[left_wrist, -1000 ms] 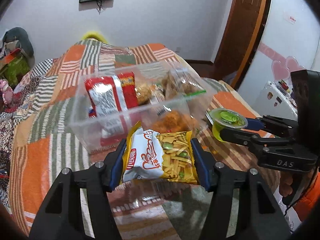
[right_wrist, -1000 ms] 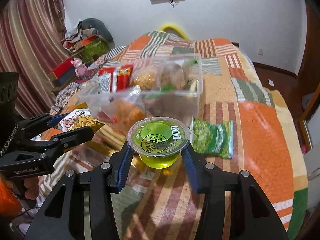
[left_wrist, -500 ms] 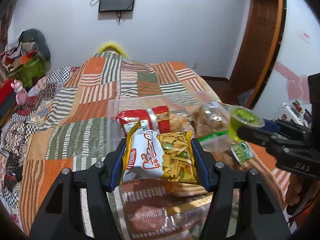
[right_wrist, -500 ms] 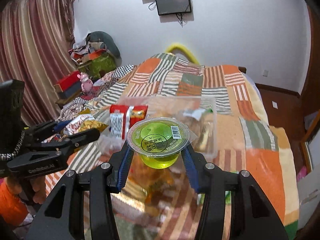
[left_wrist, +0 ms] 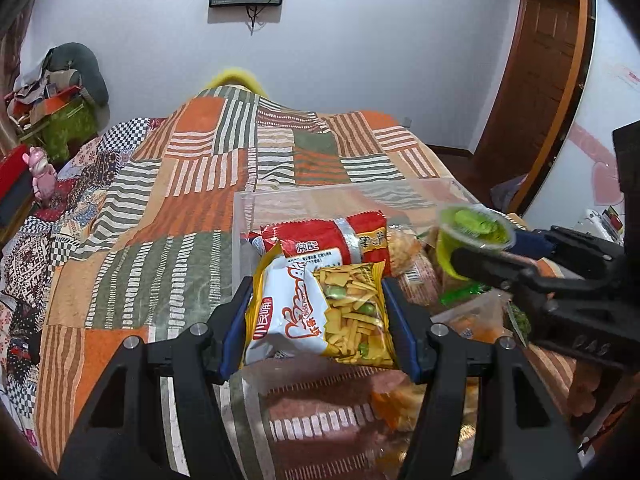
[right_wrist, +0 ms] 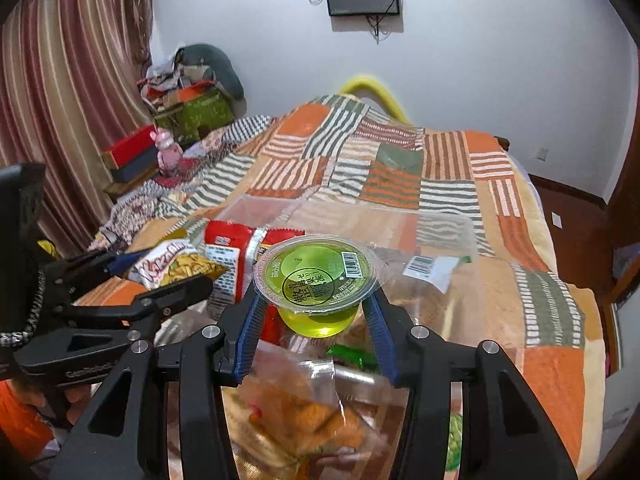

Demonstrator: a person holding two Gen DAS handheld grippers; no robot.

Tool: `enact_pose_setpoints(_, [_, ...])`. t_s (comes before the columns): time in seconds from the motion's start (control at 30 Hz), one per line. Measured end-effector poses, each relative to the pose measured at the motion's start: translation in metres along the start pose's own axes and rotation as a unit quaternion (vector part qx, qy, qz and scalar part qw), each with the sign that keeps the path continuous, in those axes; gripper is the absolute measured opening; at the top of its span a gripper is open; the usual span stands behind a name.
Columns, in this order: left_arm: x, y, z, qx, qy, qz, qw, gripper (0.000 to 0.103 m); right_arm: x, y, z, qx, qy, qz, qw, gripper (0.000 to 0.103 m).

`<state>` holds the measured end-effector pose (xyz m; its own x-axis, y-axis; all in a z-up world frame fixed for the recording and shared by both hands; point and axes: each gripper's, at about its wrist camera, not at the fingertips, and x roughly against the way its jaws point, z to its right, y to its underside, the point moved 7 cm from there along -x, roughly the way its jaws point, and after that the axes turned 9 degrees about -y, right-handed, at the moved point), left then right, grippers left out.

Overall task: Organize snacks
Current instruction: 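Lower chip bag into box with left tool while right tool drops jelly cup in, then grasp square cake with left tool while right tool grasps orange snack zip bag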

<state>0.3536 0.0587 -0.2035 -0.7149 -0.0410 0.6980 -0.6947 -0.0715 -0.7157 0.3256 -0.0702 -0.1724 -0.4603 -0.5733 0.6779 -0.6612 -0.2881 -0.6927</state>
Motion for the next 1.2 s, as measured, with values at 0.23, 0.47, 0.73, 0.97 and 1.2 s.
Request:
enact_pose_setpoints(0.23, [-0.021,0.003,-0.003,0.004,0.001,-0.018,0.9998,0.062,-0.019,0.006,0.006,0.003,0.002,-0.030,1.000,0.046])
enact_pose_setpoints(0.47, [-0.023,0.005,0.001,0.004,-0.002,-0.023,0.9997,0.066,-0.023,0.008,0.000,0.014,0.001,-0.050,0.999,0.047])
enact_pose_setpoints(0.73, [-0.004,0.004,0.005,0.003,0.003,-0.019,0.9998,0.075,-0.001,0.008,0.003,0.007,-0.002,-0.036,0.999,0.053])
enact_pose_setpoints(0.97, [0.023,0.002,0.005,0.001,0.007,-0.007,1.0000,0.079,0.031,0.010,0.005,0.012,0.009,-0.012,1.000,0.059])
enact_pose_setpoints(1.2, [0.050,0.016,0.013,-0.007,0.019,-0.004,0.9998,0.087,0.053,0.027,0.005,0.010,0.013,-0.012,1.000,0.063])
